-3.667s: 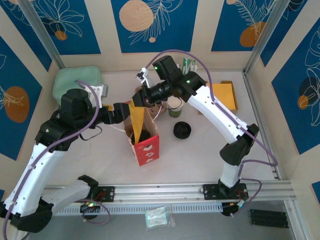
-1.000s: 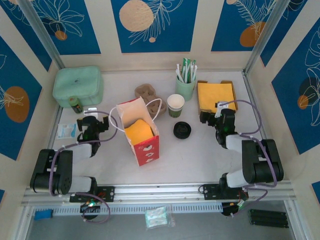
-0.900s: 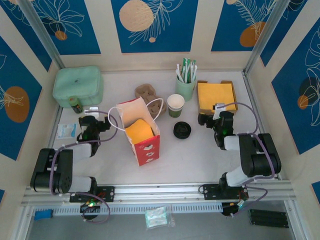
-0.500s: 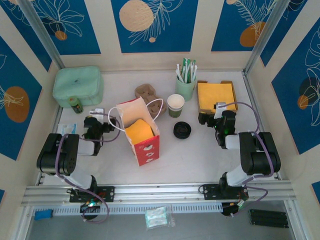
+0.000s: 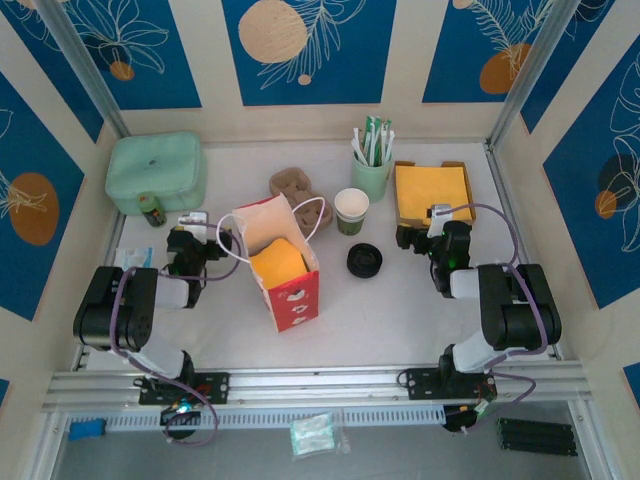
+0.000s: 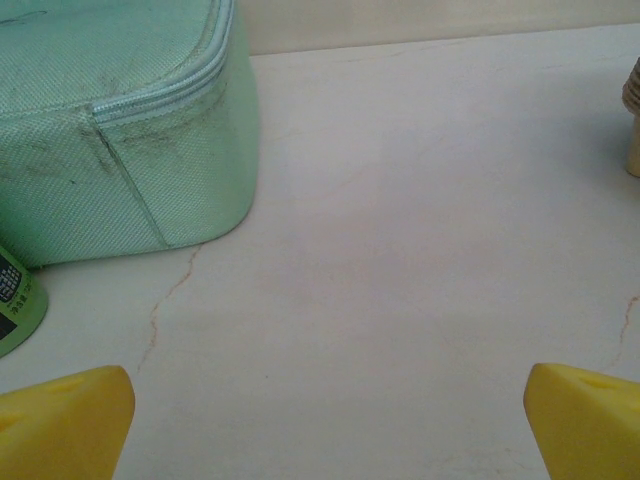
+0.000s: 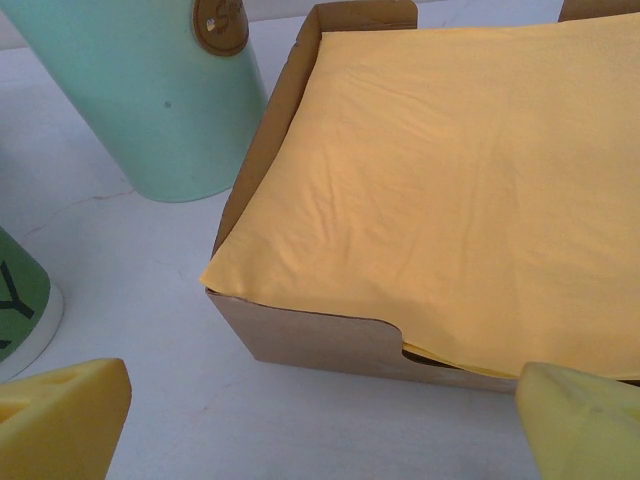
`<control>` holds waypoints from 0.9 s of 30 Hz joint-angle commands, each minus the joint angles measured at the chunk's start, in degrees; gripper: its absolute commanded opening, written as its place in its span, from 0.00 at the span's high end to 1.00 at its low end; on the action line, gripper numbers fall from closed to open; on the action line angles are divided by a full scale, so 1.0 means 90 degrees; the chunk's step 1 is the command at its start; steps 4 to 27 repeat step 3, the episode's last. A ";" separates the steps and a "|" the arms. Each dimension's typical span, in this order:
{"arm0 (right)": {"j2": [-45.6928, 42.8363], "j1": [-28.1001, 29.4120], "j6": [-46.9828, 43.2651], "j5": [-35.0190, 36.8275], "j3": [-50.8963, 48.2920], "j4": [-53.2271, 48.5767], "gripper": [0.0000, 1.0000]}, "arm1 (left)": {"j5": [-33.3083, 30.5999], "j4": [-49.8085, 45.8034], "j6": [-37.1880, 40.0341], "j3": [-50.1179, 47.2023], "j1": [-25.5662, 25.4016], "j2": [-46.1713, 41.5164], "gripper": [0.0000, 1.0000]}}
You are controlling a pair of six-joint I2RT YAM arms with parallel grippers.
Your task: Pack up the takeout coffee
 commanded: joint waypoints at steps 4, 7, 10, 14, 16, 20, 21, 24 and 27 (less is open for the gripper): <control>-0.0038 0.0031 -0.0049 -0.0023 0.0075 0.0201 0.01 | 0.0038 0.0141 0.0084 0.0015 -0.0029 -0.0024 0.01; -0.0038 0.0031 -0.0049 -0.0023 0.0075 0.0201 0.01 | 0.0038 0.0141 0.0084 0.0015 -0.0029 -0.0024 0.01; -0.0038 0.0031 -0.0049 -0.0023 0.0075 0.0201 0.01 | 0.0038 0.0141 0.0084 0.0015 -0.0029 -0.0024 0.01; -0.0038 0.0031 -0.0049 -0.0023 0.0075 0.0201 0.01 | 0.0038 0.0141 0.0084 0.0015 -0.0029 -0.0024 0.01; -0.0038 0.0031 -0.0049 -0.0023 0.0075 0.0201 0.01 | 0.0038 0.0141 0.0084 0.0015 -0.0029 -0.0024 0.01; -0.0038 0.0031 -0.0049 -0.0023 0.0075 0.0201 0.01 | 0.0038 0.0141 0.0084 0.0015 -0.0029 -0.0024 0.01; -0.0038 0.0031 -0.0049 -0.0023 0.0075 0.0201 0.01 | 0.0038 0.0141 0.0084 0.0015 -0.0029 -0.0024 0.01; -0.0038 0.0031 -0.0049 -0.0023 0.0075 0.0201 0.01 | 0.0038 0.0141 0.0084 0.0015 -0.0029 -0.0024 0.01; -0.0038 0.0031 -0.0049 -0.0023 0.0075 0.0201 0.01 | 0.0038 0.0141 0.0084 0.0015 -0.0029 -0.0024 0.01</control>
